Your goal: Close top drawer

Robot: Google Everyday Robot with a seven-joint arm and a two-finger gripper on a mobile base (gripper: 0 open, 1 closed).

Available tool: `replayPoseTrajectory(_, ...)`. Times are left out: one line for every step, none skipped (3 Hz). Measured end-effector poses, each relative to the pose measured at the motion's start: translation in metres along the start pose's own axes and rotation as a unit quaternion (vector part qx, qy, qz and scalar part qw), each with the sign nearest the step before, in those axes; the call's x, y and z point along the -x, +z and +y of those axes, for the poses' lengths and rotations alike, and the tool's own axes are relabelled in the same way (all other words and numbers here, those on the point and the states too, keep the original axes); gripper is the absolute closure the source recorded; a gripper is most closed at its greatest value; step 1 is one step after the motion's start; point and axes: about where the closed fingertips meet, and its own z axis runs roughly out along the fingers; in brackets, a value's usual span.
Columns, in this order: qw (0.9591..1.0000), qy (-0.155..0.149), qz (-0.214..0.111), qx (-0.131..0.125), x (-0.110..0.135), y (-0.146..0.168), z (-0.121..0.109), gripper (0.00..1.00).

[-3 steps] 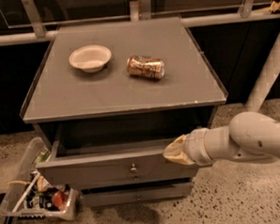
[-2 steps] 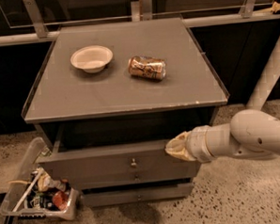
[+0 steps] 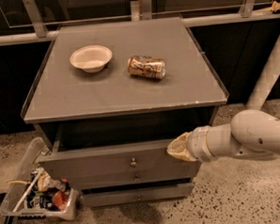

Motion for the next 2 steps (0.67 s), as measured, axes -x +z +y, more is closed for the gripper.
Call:
replayPoseTrajectory(1.0000,0.000,0.000,0.000,0.0000,0.0000,0.0000,0.59)
replayPoseTrajectory(1.0000,0.000,0.000,0.000,0.0000,0.0000,0.0000,0.36)
